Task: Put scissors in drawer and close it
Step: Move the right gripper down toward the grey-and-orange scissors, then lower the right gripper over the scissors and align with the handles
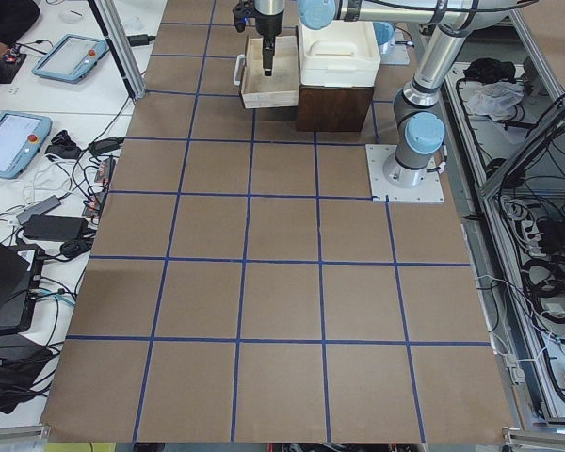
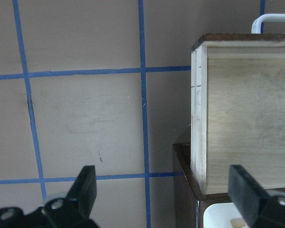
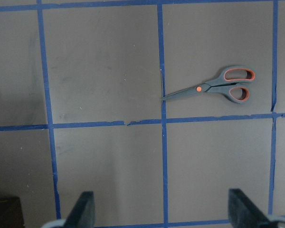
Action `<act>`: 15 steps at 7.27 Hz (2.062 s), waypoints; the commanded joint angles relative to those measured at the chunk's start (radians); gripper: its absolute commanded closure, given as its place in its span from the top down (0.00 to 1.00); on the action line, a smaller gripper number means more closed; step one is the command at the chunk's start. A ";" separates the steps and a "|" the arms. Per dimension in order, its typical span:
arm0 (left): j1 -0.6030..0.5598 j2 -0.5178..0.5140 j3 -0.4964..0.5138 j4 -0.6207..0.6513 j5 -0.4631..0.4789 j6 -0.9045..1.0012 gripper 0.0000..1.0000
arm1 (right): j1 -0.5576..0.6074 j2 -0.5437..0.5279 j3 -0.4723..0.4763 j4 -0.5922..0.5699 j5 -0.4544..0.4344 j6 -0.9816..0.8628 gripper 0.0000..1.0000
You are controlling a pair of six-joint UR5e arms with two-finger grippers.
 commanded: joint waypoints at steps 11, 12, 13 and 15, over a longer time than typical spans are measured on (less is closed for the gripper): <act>0.000 0.000 0.000 0.002 0.000 0.001 1.00 | -0.133 0.214 0.079 -0.204 0.010 -1.667 1.00; 0.000 0.000 0.000 0.002 0.000 0.001 1.00 | -0.134 0.220 0.087 -0.219 0.001 -1.675 1.00; 0.000 0.000 0.000 0.002 0.000 0.001 1.00 | -0.137 0.220 0.102 -0.225 -0.002 -1.725 1.00; 0.000 0.000 0.000 0.002 0.000 0.001 1.00 | -0.151 0.245 0.154 -0.352 0.000 -1.747 1.00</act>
